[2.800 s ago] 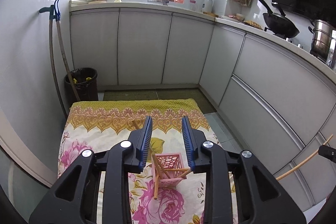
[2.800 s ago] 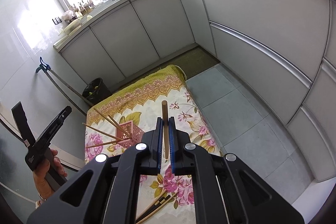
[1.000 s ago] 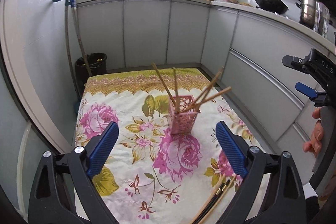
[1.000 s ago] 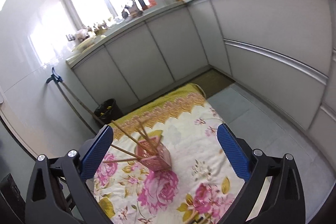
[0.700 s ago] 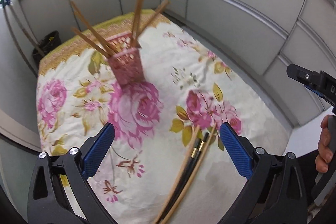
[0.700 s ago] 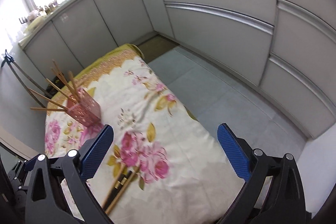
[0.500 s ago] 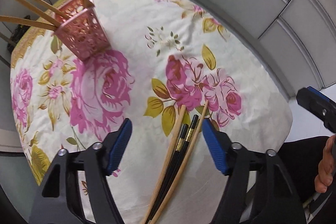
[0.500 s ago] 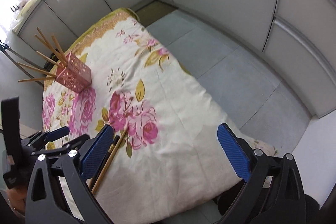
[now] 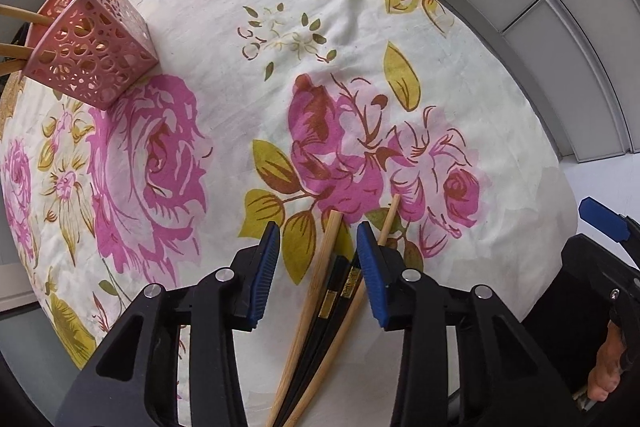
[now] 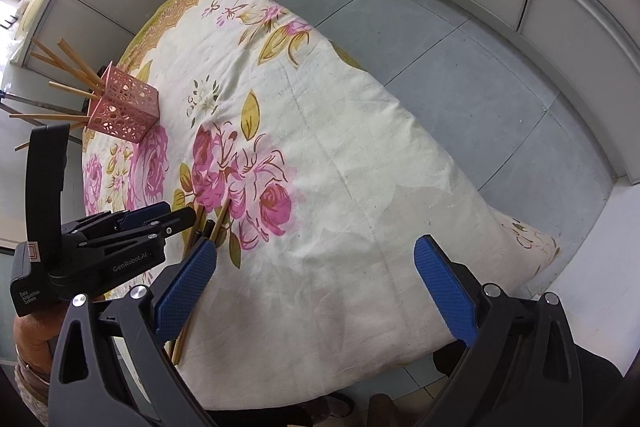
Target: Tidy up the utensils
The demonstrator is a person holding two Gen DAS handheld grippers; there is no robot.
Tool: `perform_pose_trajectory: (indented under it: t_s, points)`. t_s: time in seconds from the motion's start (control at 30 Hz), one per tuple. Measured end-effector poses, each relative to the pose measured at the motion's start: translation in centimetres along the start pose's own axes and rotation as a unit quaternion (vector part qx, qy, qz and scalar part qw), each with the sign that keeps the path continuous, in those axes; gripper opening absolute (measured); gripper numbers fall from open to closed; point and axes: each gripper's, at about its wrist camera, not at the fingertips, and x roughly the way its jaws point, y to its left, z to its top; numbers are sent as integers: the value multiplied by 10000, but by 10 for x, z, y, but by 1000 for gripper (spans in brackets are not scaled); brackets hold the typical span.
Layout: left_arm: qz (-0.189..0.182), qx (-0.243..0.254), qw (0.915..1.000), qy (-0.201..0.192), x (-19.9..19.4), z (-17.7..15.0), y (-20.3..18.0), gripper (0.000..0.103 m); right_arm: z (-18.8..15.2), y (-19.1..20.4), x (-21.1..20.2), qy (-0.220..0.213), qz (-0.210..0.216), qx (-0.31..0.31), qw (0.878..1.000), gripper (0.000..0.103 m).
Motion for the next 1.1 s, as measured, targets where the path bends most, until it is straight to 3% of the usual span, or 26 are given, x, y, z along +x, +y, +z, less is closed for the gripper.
perform_pose_trajectory:
  t_s: [0.1,0.17,0.27,0.5,0.67,0.83,0.97,1.1]
  points:
    - [-15,36,10000,74,6,0,-6,36,1,-3,0,4,-16,42,10000,96]
    - [-15,66,9999,131,12,0,-11,16,2,-5,1,19,-6,80,10000,96]
    - [3,101,9999,131,17,-3,-15,10,2,-4,1,17,-12,81,10000,96]
    - [-237,-345,9983,-400,11,-21,12,7,0,7,8,151,-55,30,9999,92]
    - [-633,-1067,9876,-959,-15,-47,49,6,-3,38,30,496,-144,-168,9985,72]
    - [-679,-1482,9760,-1444,-45,-77,77,6,3,77,56,584,-363,-271,9973,49]
    - [-642,-1592,9695,-1751,-74,-83,85,6,11,95,77,618,-764,-254,9948,44]
    - [-759,-1576,9638,-2013,-84,-83,81,6,13,107,86,599,-763,-112,9952,42]
